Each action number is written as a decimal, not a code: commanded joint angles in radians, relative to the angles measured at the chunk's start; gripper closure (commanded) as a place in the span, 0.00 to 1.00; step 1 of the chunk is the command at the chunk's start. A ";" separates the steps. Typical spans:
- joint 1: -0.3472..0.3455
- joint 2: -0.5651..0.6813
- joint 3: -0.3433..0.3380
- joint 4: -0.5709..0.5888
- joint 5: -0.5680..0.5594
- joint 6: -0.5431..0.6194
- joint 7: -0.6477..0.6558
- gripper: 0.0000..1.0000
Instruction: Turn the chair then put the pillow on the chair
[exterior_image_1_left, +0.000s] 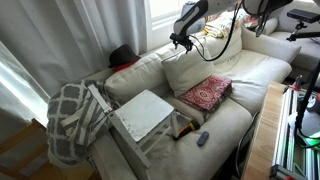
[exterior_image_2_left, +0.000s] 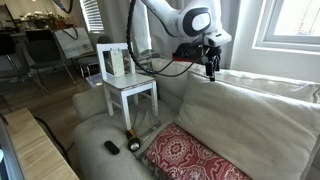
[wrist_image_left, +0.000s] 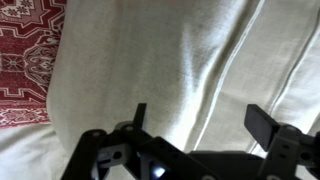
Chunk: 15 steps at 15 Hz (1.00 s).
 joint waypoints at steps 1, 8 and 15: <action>-0.058 0.089 0.030 0.129 -0.047 -0.044 0.102 0.00; -0.071 0.206 0.009 0.247 -0.086 -0.029 0.263 0.00; -0.104 0.273 0.039 0.333 -0.117 -0.066 0.350 0.58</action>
